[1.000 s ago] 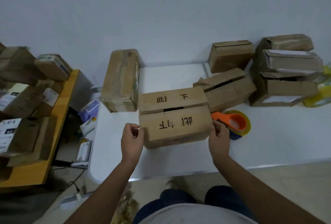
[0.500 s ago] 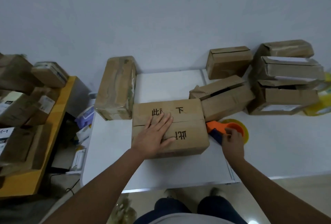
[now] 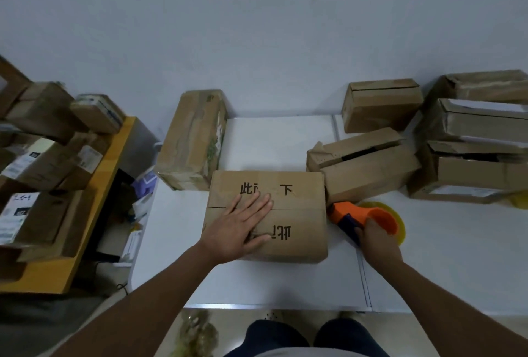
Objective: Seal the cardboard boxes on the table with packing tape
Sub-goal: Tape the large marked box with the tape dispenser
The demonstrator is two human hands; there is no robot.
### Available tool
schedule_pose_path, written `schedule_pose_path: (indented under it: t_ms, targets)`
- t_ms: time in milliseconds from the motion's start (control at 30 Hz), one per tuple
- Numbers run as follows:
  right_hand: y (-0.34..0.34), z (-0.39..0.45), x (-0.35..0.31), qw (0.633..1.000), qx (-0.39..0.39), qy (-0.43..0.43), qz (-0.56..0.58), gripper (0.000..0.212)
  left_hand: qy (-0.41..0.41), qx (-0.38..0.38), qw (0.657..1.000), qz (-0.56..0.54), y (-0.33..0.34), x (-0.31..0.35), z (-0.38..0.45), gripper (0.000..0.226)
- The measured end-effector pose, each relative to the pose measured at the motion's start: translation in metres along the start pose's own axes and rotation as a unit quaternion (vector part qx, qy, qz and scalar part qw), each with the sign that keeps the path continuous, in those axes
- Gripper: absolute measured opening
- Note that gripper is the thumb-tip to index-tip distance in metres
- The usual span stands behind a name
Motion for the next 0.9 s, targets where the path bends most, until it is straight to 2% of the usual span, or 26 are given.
schedule_pose_path:
  t_ms: [33, 67, 100, 133, 167, 200, 300, 333, 433, 700, 900]
  targets:
    - [0.002, 0.001, 0.007, 0.996, 0.002, 0.043, 0.073, 0.036, 0.004, 0.005, 1.0, 0.002, 0.0, -0.001, 0.0, 0.074]
    - [-0.003, -0.004, 0.01, 0.998, 0.021, 0.026, 0.05, 0.033, 0.007, 0.008, 1.0, 0.001, 0.0, -0.001, 0.001, 0.074]
    - [0.003, 0.002, 0.021, 0.995, 0.049, 0.027, 0.08, 0.028, 0.008, 0.009, 1.0, 0.0, 0.0, -0.002, 0.002, 0.074]
    - [-0.008, -0.021, 0.016, 0.996, 0.054, 0.021, 0.073, 0.025, 0.009, 0.011, 1.0, -0.002, 0.0, -0.003, 0.003, 0.074]
    - [-0.034, -0.058, -0.011, 0.991, 0.101, 0.011, 0.088, 0.022, 0.01, 0.016, 1.0, -0.004, 0.0, -0.004, 0.003, 0.074]
    - [-0.049, -0.082, -0.018, 0.989, 0.093, 0.024, 0.114, 0.021, 0.013, 0.023, 1.0, -0.006, 0.001, -0.004, 0.003, 0.074]
    - [-0.055, -0.077, -0.026, 0.967, 0.169, 0.008, 0.191, 0.032, 0.019, 0.045, 0.999, -0.005, 0.002, -0.003, 0.002, 0.074]
    - [-0.056, -0.078, -0.027, 0.962, 0.168, 0.023, 0.214, 0.034, 0.02, 0.049, 0.999, -0.008, 0.002, -0.003, 0.002, 0.074]
    - [-0.076, -0.094, -0.05, 0.949, 0.196, -0.046, 0.242, 0.039, 0.018, 0.051, 0.998, -0.01, 0.003, -0.003, 0.002, 0.074]
    - [-0.098, -0.112, -0.127, 0.953, 0.171, -0.163, 0.189, 0.046, 0.017, 0.056, 0.998, -0.005, 0.004, -0.002, 0.002, 0.072]
    - [-0.09, -0.107, -0.192, 0.959, 0.129, -0.229, 0.107, 0.065, 0.005, 0.031, 1.0, -0.001, 0.006, 0.0, 0.001, 0.079]
Point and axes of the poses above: each hand's wrist, its own z-axis towards the middle knuckle, its own y-axis out of the palm, x = y × z, the point moved 3 cm from there along z, towards the middle knuckle, and after that the axes turned 5 degrees about -z, right-handed, at the moved point
